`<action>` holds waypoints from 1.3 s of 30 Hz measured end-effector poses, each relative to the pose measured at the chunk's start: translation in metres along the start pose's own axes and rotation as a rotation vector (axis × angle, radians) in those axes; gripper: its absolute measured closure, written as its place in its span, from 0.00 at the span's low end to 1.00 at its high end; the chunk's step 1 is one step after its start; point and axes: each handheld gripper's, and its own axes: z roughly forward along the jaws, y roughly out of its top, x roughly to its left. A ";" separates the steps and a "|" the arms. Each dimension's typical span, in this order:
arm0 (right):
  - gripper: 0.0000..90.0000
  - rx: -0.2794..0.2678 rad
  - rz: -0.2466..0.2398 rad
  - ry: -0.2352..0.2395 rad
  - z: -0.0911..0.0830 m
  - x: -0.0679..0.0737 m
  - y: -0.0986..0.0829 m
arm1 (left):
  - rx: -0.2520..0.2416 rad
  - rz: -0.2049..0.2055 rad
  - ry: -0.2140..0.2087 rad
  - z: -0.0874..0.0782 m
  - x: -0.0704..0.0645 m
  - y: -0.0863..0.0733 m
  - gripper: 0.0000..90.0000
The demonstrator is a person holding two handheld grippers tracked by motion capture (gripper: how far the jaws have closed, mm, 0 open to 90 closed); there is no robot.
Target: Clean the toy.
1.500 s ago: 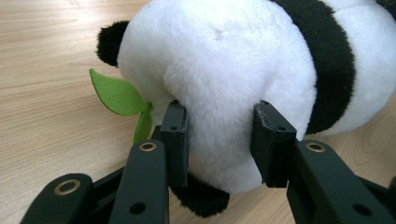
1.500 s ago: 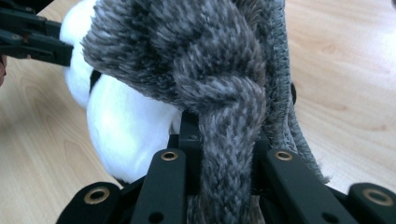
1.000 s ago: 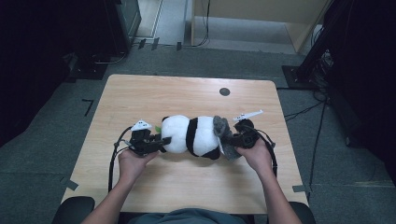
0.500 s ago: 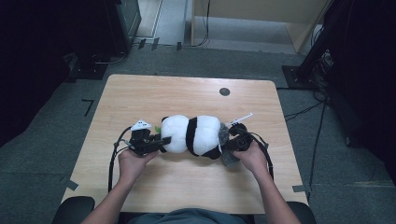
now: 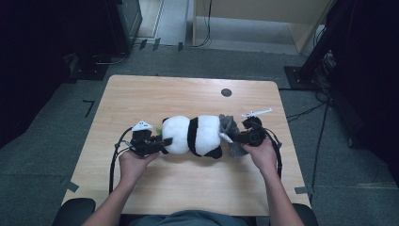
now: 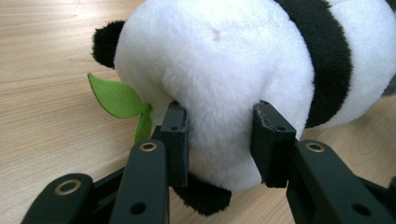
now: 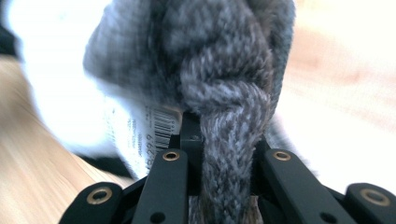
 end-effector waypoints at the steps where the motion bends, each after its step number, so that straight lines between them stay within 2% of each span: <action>1: 0.87 -0.025 -0.007 0.002 -0.005 0.002 0.002 | 0.000 0.000 0.000 0.000 0.000 0.000 0.69; 6: 0.87 -0.119 -0.082 0.018 -0.027 0.028 0.020 | -0.004 0.001 0.003 0.000 -0.001 0.000 0.69; 9: 0.87 -0.133 -0.139 0.041 -0.028 0.049 0.030 | -0.005 0.002 0.004 0.000 -0.001 0.000 0.69; 13: 0.87 -0.103 -0.221 0.073 -0.016 0.080 0.039 | -0.004 -0.001 0.003 0.000 -0.001 0.000 0.69; 16: 0.87 -0.078 -0.271 0.085 -0.004 0.098 0.045 | -0.004 0.001 0.002 0.000 0.000 0.000 0.68; 21: 0.87 -0.047 -0.307 0.115 0.020 0.119 0.055 | -0.004 0.002 0.003 0.000 0.000 0.001 0.68; 28: 0.87 -0.010 -0.331 0.134 0.055 0.141 0.067 | -0.008 0.001 0.000 0.000 0.000 0.000 0.67; 33: 0.87 0.028 -0.322 0.131 0.078 0.146 0.065 | -0.001 0.001 0.007 0.000 0.002 0.000 0.65; 35: 0.87 0.022 -0.314 0.139 0.081 0.146 0.062 | -0.001 -0.003 0.005 0.001 0.003 -0.001 0.63; 39: 0.87 0.014 -0.322 0.145 0.079 0.144 0.058 | 0.004 -0.009 0.001 0.002 0.005 -0.001 0.53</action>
